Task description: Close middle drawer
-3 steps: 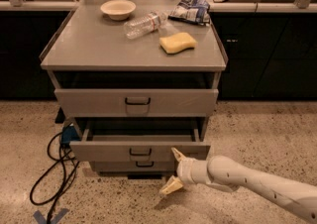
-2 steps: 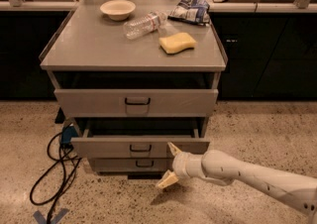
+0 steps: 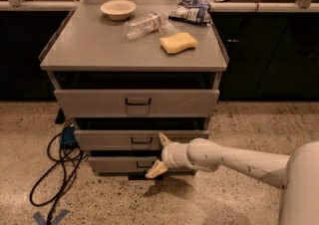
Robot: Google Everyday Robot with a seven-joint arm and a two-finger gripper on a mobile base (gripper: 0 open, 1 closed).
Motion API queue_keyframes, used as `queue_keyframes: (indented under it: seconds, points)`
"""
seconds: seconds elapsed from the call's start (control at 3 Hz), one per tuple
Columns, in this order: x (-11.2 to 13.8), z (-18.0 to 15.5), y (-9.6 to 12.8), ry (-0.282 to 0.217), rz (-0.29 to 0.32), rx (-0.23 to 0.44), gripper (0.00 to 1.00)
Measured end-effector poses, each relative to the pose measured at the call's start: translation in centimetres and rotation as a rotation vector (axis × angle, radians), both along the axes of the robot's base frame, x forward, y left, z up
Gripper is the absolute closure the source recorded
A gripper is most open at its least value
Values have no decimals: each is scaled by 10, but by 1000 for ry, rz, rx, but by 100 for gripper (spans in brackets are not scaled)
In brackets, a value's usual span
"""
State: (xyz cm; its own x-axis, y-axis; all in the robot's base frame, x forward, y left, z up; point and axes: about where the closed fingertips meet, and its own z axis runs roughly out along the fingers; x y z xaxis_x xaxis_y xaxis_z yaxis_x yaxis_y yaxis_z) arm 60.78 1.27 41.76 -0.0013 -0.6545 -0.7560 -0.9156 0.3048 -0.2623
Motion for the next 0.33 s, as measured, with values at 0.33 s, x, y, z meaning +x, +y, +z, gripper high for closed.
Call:
queue_keyframes:
  seconds: [0.33]
  points:
    - [0, 0, 0, 0, 0, 0, 0]
